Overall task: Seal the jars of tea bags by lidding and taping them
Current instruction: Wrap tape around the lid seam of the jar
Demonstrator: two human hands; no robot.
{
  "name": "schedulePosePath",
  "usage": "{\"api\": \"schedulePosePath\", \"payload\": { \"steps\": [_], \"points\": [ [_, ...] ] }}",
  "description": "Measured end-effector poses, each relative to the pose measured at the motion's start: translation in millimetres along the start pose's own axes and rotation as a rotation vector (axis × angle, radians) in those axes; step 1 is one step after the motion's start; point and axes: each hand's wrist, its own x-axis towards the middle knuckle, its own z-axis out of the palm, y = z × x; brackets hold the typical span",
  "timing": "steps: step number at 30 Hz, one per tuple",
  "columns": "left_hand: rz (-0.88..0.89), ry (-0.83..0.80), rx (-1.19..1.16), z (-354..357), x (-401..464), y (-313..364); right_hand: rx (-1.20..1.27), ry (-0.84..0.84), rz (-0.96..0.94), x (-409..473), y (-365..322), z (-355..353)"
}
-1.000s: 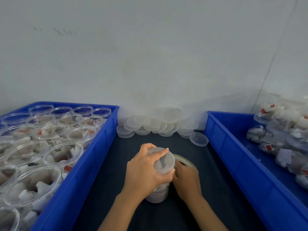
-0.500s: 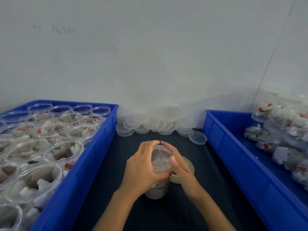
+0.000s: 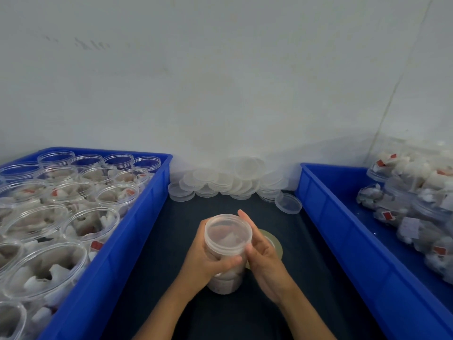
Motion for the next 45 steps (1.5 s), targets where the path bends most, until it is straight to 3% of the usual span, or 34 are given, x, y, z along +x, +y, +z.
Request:
{"api": "schedulePosePath", "payload": {
  "steps": [9, 15, 22, 25, 33, 39, 45],
  "points": [
    [-0.041, 0.033, -0.014, 2, 5, 5, 0.006, 0.055, 0.080, -2, -12, 4],
    [0.012, 0.100, 0.072, 22, 40, 42, -0.296, 0.090, 0.022, 14, -80, 1],
    [0.164, 0.024, 0.062, 87, 127, 118, -0.640, 0.391, -0.120, 51, -181, -52],
    [0.167, 0.009, 0.217, 123, 160, 126, -0.796, 0.515, -0.096, 63, -201, -96],
    [0.210, -0.112, 0.369, 208, 233, 91, -0.942, 0.818, 0.021, 97, -179, -196],
    [0.152, -0.213, 0.471, 230, 257, 55, -0.848, 0.909, 0.143, 120, -141, -244],
    [0.145, -0.304, 0.781, 242, 267, 22, -0.710, 0.909, 0.322, 126, -98, -265]
  ]
}}
